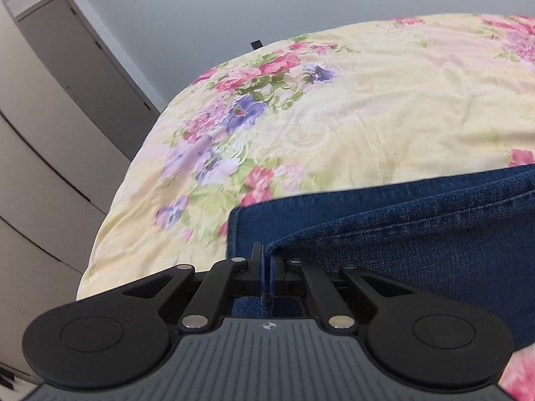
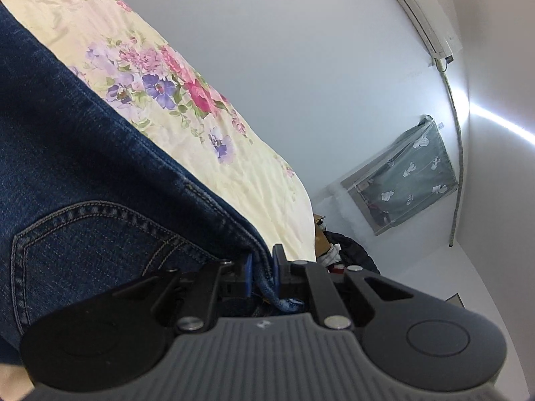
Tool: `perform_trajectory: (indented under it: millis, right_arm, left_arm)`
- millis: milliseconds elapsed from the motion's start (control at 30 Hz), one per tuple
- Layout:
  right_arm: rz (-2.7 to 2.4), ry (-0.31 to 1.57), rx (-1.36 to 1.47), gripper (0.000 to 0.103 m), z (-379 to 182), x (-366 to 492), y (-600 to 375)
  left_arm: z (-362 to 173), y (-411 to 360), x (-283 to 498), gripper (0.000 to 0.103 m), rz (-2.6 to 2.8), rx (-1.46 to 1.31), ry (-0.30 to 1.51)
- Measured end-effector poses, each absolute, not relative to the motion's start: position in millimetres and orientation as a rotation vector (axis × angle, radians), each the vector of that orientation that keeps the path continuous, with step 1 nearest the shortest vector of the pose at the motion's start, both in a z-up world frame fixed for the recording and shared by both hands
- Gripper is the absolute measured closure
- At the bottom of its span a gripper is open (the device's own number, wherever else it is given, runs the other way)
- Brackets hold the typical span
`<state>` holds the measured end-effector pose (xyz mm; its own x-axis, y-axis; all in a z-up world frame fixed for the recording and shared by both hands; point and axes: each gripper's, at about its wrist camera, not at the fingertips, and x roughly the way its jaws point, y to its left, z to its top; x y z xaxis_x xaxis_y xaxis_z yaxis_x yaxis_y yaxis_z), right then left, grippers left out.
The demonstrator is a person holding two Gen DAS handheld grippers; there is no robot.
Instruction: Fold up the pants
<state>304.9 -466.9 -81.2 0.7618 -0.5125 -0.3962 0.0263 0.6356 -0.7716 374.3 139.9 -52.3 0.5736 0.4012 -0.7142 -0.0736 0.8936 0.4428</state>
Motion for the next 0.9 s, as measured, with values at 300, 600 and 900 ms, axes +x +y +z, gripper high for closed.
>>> perform_trajectory:
  millis: [300,600,900]
  right_arm:
    - [-0.289,0.822,-0.849,0.098,-161.5,408.3,-464.2]
    - [-0.276,0.862,-0.858,0.097,-193.8,418.0,-464.4]
    - [-0.295,0.864,-0.875,0.098,-191.6,418.1,-463.0]
  left_arm:
    - [-128.8,139.1,440.0,0.1,0.252,0.46,1.08]
    - [-128.0,148.9,442.6,0.093,0.194,0.439,1.064]
    - [-111.1,154.4,460.9,0.098,0.186,0.424,1.056]
